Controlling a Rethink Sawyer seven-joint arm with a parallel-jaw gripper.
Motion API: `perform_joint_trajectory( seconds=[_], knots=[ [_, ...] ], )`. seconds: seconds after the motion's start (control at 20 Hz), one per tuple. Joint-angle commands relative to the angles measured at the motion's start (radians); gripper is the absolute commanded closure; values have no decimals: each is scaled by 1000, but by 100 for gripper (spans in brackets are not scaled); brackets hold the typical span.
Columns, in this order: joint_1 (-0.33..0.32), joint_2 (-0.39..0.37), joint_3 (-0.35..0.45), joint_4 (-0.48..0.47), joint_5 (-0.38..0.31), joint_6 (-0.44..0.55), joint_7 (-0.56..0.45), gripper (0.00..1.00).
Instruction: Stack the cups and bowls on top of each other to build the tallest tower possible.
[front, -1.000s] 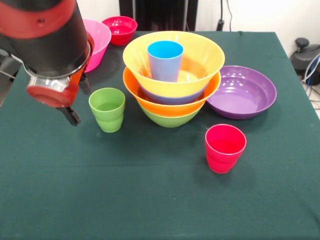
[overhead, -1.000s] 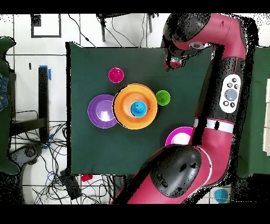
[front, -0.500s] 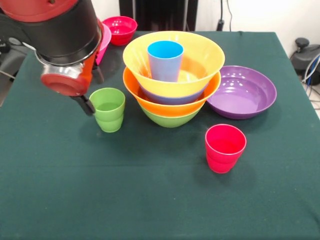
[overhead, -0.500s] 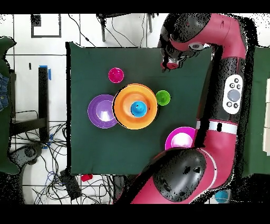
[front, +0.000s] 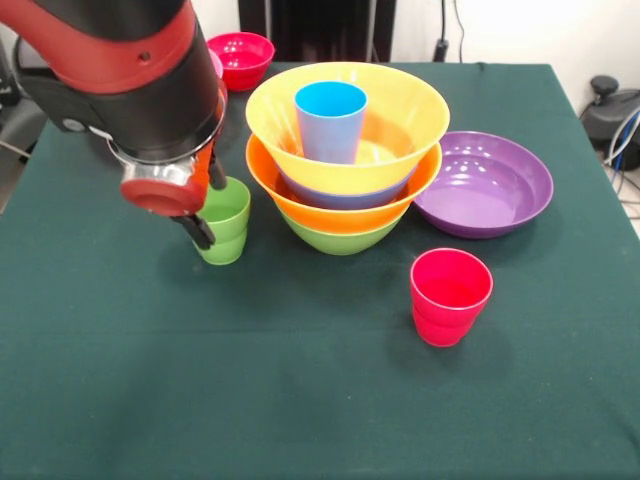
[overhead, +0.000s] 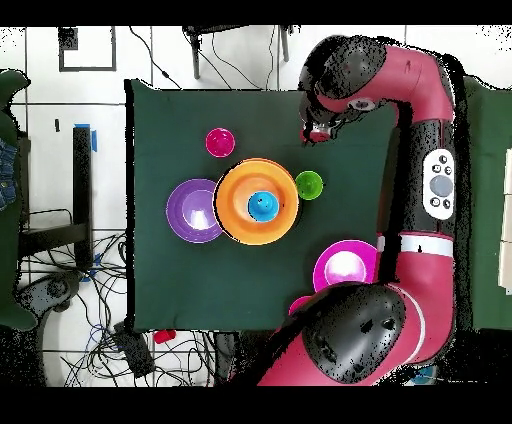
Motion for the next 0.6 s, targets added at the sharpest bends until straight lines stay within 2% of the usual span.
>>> perform_joint_trajectory(
  seconds=[0.05, 0.6],
  knots=[
    [-4, 20, -60, 133, -12, -127, -14, 0],
    [13, 44, -83, 93, -30, -118, -40, 0]
  ],
)
